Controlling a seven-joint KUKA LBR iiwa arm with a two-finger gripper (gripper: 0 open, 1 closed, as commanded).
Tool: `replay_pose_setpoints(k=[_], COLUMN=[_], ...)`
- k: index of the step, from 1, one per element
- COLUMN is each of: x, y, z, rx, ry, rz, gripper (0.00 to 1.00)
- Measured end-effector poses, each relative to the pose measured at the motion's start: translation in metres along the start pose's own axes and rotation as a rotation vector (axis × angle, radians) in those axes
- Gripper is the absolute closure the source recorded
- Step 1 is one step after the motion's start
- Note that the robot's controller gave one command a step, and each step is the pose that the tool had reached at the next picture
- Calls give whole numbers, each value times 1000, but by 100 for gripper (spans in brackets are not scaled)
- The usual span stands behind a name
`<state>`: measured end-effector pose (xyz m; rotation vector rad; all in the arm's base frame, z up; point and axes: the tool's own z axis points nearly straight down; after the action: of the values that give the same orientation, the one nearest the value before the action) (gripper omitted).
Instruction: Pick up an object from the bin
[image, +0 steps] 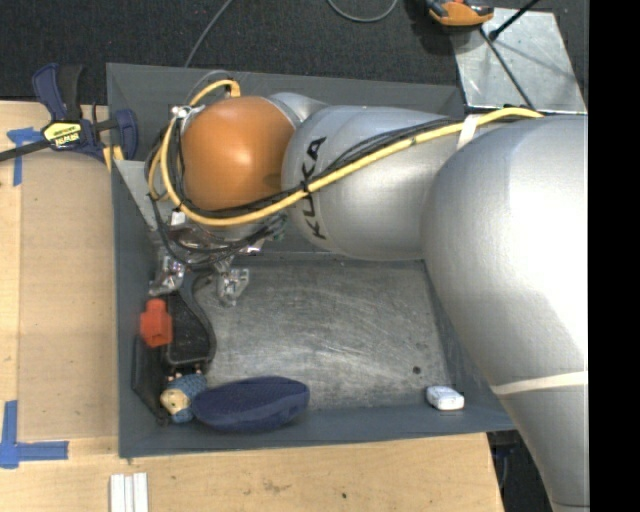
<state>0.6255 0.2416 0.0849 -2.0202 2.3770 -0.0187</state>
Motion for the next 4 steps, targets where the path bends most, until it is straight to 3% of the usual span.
replay_pose_setpoints(k=[1,2,4], x=[-10,-11,-10], y=[2,-1,-1], z=[-2,-71,-92], rx=[6,-17,-22], ry=[-25,4,7], rz=[1,4,11], gripper=[100,100,100])
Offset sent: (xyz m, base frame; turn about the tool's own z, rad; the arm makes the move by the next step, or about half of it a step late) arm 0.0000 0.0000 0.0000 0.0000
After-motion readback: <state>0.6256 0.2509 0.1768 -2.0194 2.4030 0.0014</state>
